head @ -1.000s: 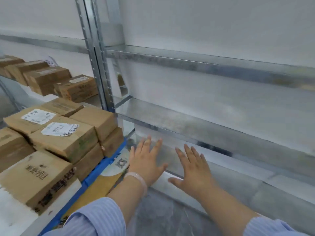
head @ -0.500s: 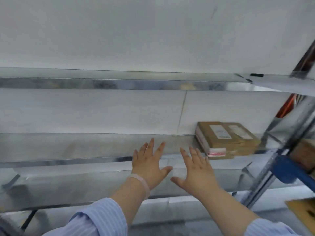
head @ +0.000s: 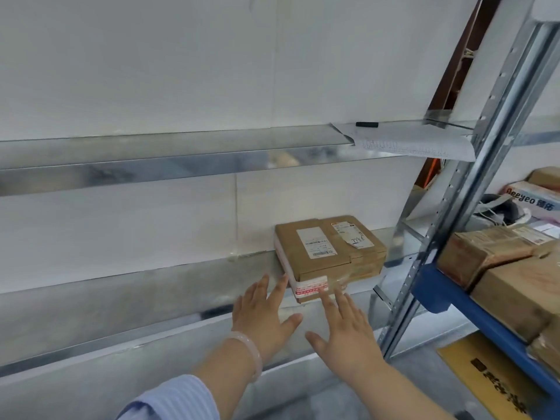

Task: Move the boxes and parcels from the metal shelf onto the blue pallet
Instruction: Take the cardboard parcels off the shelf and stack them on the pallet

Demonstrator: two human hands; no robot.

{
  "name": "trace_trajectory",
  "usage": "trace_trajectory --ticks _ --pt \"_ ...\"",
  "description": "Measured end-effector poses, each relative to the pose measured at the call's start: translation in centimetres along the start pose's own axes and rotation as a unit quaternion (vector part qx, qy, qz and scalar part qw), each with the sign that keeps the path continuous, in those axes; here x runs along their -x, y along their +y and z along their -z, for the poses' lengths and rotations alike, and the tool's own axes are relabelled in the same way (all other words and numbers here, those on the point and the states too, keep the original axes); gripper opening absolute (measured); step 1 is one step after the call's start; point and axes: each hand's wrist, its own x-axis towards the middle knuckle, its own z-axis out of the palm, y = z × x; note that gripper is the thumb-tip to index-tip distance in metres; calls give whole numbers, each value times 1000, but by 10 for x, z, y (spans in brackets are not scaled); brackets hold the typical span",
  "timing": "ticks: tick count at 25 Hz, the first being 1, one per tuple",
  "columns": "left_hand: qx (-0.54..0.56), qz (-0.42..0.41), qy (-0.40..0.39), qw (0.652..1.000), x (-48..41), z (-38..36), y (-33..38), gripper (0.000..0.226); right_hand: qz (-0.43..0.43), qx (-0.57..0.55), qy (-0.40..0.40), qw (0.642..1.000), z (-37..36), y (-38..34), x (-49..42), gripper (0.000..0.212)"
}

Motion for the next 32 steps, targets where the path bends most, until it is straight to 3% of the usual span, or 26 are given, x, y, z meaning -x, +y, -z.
trace_trajectory --ticks 9,17,23,28,32 --pt "90 -23 -16 996 -132 -21 11 80 -64 -33 18 997 8 47 -123 77" --pt "198 43 -89 975 -187 -43 15 75 -56 -41 0 998 -4 66 -173 76" --pt "278 84 -61 955 -172 -46 3 74 17 -49 -71 996 -4 69 -213 73" --pt "377 141 15 915 -142 -48 1 67 48 -168 -177 969 -16 59 -224 72" --pt "426 191 103 878 -111 -53 7 67 88 -262 -205 939 -29 41 -220 73"
